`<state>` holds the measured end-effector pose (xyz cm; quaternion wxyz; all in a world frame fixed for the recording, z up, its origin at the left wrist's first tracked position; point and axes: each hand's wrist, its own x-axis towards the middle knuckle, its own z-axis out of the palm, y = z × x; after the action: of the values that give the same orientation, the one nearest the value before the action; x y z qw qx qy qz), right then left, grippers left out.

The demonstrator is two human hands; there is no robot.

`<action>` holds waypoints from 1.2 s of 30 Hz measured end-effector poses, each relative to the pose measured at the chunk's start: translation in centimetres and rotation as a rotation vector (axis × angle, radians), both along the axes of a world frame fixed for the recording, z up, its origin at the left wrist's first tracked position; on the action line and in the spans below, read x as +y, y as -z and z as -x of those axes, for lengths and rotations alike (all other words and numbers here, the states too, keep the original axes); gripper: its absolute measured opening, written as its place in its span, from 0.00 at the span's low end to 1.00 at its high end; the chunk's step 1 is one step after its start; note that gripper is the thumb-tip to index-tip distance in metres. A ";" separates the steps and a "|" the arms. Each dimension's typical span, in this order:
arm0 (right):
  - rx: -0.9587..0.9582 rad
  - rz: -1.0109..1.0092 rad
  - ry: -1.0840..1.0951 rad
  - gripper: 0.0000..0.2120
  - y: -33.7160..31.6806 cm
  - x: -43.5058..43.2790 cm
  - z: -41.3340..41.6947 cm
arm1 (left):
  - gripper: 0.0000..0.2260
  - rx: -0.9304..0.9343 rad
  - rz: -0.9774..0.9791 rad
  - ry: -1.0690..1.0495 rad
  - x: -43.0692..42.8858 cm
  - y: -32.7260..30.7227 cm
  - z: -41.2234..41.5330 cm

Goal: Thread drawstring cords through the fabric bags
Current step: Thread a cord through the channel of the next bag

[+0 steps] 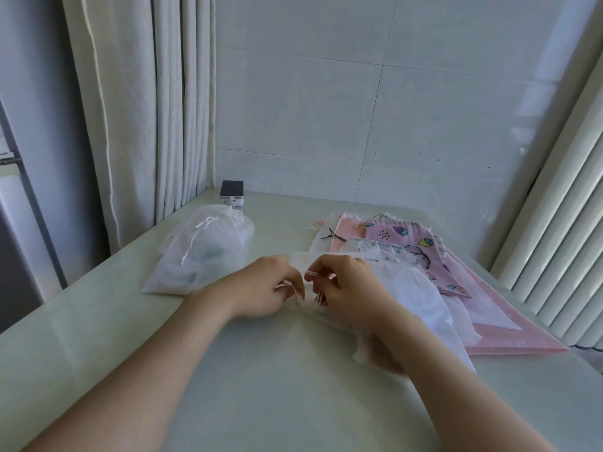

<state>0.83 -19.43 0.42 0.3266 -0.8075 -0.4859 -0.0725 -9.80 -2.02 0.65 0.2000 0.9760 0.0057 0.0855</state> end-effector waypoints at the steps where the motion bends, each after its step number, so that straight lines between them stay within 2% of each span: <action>1: 0.042 0.008 0.024 0.10 0.1 0.0 0.0 | 0.15 -0.013 -0.021 -0.002 -0.1 0.0 0.0; 6: 0.182 -0.072 0.105 0.12 0.3 -0.2 0.1 | 0.14 -0.271 -0.076 -0.091 0.2 0.1 0.0; 9: 0.207 -0.118 0.109 0.17 0.1 -0.2 0.2 | 0.10 -0.442 0.010 -0.152 0.7 0.0 -0.3; 11: 0.238 -0.146 0.100 0.21 -0.1 -0.3 0.4 | 0.11 -0.484 0.129 -0.198 0.3 0.1 -0.5; 15: 0.263 -0.188 0.067 0.29 -0.3 -0.5 0.8 | 0.22 -0.413 0.264 -0.409 -1.0 0.6 -1.0; 18: 0.317 -0.213 0.060 0.31 -0.5 -0.5 0.9 | 0.20 -0.313 0.209 -0.574 -1.1 0.6 -1.0; 21: 0.366 -0.220 0.064 0.29 -0.5 -0.5 1.1 | 0.19 -0.264 0.217 -0.628 -1.1 0.2 -0.8; 24: 0.427 -0.255 0.064 0.20 -0.7 -0.5 1.2 | 0.26 -0.274 0.281 -0.613 -1.2 -0.2 -0.8; 27: 0.459 -0.252 0.082 0.11 -0.7 -0.4 1.0 | 0.21 -0.256 0.379 -0.515 -1.4 -0.2 -1.0; 29: 0.472 -0.242 0.093 0.09 -0.6 -0.3 0.9 | 0.17 -0.207 0.472 -0.455 -1.9 -0.6 -0.8; 32: 0.485 -0.240 0.110 0.10 -0.6 -0.2 0.8 | 0.21 -0.105 0.619 -0.382 -2.4 -1.3 -0.5; 36: 0.528 -0.289 0.098 0.07 -0.5 -0.3 0.7 | 0.15 -0.084 0.570 -0.337 -2.2 -1.0 -0.5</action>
<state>0.14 -19.76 0.96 0.5491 -0.7661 -0.3294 0.0557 -9.31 -4.21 1.67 0.4478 0.8619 0.1827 0.1524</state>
